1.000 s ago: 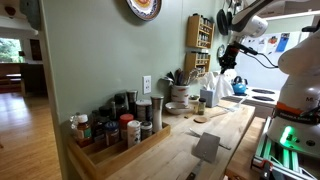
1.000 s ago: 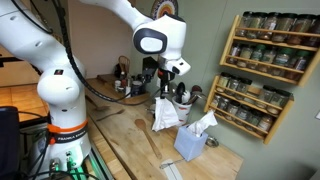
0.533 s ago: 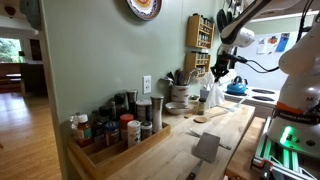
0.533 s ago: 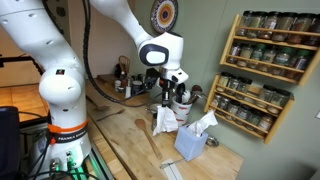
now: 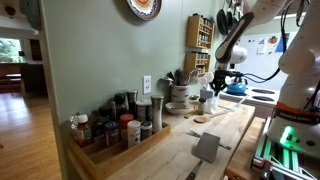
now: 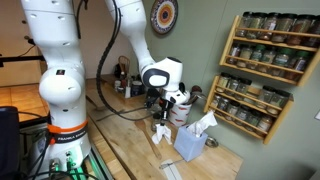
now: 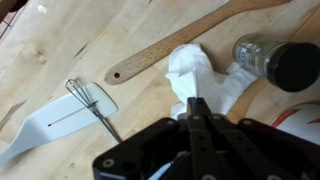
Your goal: Pick up one sheet of tissue from the blue tissue box and put it on the kitchen counter
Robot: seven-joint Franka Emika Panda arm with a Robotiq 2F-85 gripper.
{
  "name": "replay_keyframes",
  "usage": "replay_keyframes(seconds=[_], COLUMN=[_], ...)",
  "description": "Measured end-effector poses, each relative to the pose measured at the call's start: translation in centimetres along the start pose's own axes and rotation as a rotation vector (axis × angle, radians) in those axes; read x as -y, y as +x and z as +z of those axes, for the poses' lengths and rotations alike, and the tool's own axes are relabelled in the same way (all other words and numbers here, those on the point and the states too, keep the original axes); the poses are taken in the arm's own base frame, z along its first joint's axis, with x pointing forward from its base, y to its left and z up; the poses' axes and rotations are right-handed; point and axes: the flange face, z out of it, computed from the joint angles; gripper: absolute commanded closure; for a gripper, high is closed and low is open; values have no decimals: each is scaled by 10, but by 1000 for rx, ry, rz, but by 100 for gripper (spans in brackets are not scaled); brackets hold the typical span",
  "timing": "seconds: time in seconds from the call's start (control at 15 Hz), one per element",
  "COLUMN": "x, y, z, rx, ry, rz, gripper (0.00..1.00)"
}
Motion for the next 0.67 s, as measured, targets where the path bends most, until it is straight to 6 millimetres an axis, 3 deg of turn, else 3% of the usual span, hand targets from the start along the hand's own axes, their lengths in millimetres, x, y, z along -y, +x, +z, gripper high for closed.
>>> replay_keyframes(seconds=[0.47,0.53,0.67], x=[-2,-2,-1], y=[-6,-6,-8], z=[58,64,72], rx=[6,2,-1], ry=[-64,-66,-71], rz=[37,46,56], gripper=[100,74,66])
